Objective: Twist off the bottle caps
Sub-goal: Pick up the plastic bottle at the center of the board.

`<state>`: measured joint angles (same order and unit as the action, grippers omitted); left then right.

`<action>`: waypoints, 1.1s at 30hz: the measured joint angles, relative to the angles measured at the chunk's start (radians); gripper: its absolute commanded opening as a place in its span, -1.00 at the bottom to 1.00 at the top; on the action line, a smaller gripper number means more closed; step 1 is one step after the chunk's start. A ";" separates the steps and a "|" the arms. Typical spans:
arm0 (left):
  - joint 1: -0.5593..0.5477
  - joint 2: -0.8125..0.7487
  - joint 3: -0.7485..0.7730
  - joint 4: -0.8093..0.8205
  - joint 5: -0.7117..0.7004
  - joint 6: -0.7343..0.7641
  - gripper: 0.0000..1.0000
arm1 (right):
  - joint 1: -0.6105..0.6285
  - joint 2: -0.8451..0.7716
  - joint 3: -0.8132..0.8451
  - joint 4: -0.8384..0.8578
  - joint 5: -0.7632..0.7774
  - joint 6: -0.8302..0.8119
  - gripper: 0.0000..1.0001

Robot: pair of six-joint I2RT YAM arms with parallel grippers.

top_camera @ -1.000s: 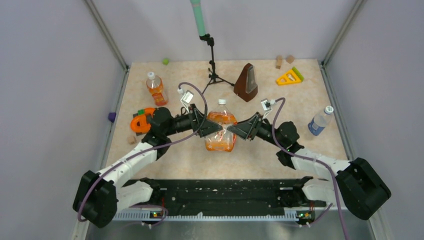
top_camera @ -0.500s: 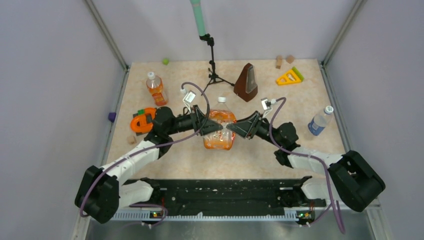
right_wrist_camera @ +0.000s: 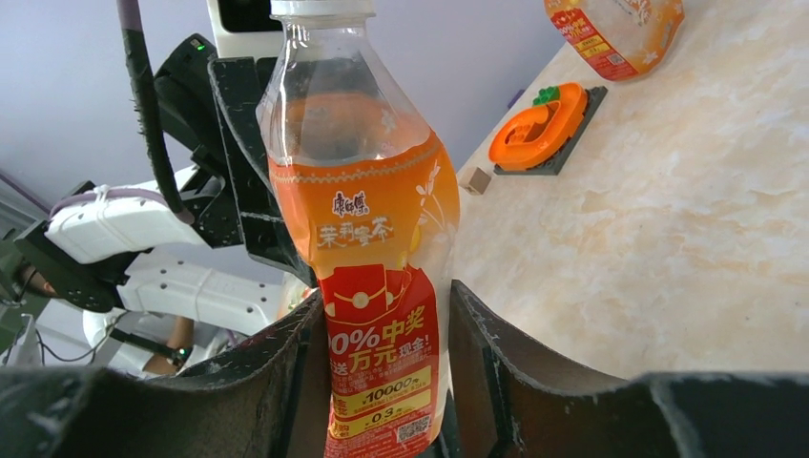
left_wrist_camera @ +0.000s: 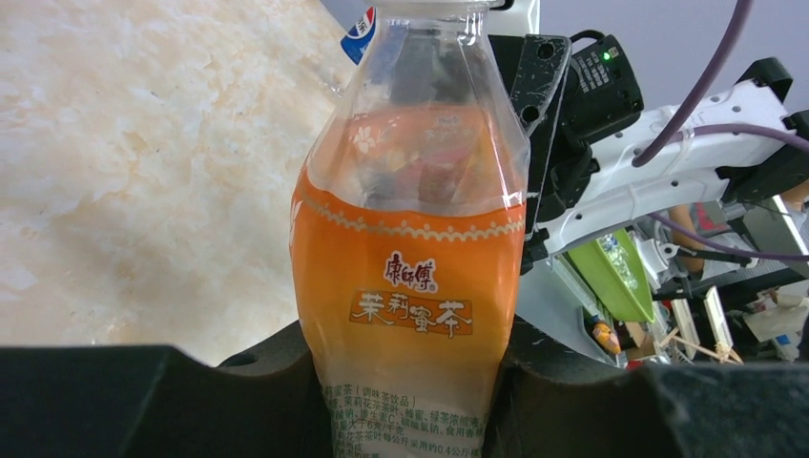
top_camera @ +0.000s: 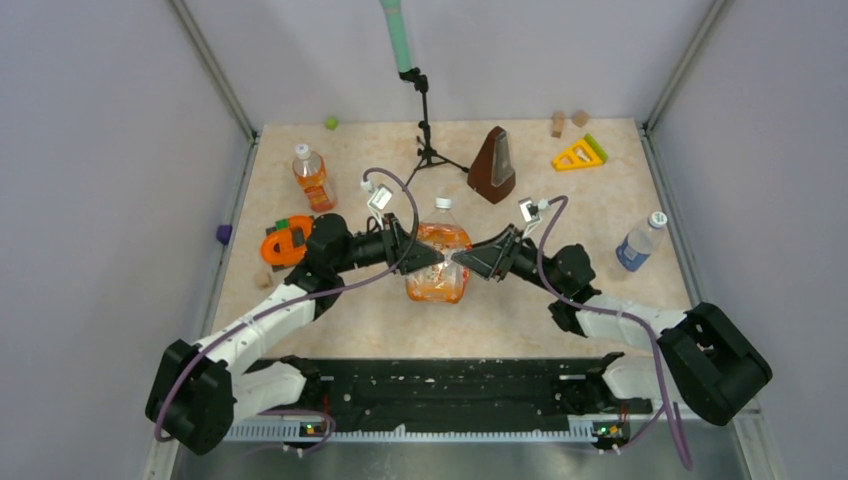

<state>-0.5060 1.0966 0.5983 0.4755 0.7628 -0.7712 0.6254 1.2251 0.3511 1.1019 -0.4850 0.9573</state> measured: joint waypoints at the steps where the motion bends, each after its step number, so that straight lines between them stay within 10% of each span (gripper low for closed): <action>1: 0.000 0.000 0.001 -0.007 -0.001 0.006 -0.89 | 0.000 0.000 0.000 -0.005 -0.002 -0.002 -0.12; 5: 0.000 -0.001 0.002 -0.025 -0.002 0.027 -0.13 | 0.000 0.000 -0.001 -0.025 -0.003 -0.005 -0.35; 10: 0.000 -0.002 0.002 -0.037 -0.011 0.040 -0.03 | 0.000 0.000 -0.004 -0.033 -0.007 -0.011 -0.35; 17: 0.001 -0.002 0.007 -0.057 -0.034 0.050 -0.89 | 0.000 0.000 -0.004 -0.043 -0.006 -0.014 -0.30; 27: 0.002 -0.015 0.023 -0.163 -0.075 0.119 -1.00 | 0.000 -0.019 -0.004 -0.097 0.001 -0.025 0.70; 33: 0.000 -0.070 0.047 -0.339 -0.163 0.299 -1.00 | -0.007 -0.170 -0.002 -0.317 0.109 -0.076 0.97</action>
<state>-0.5060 1.0264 0.6456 0.1364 0.5995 -0.4721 0.6186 1.0550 0.3492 0.7849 -0.3756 0.8814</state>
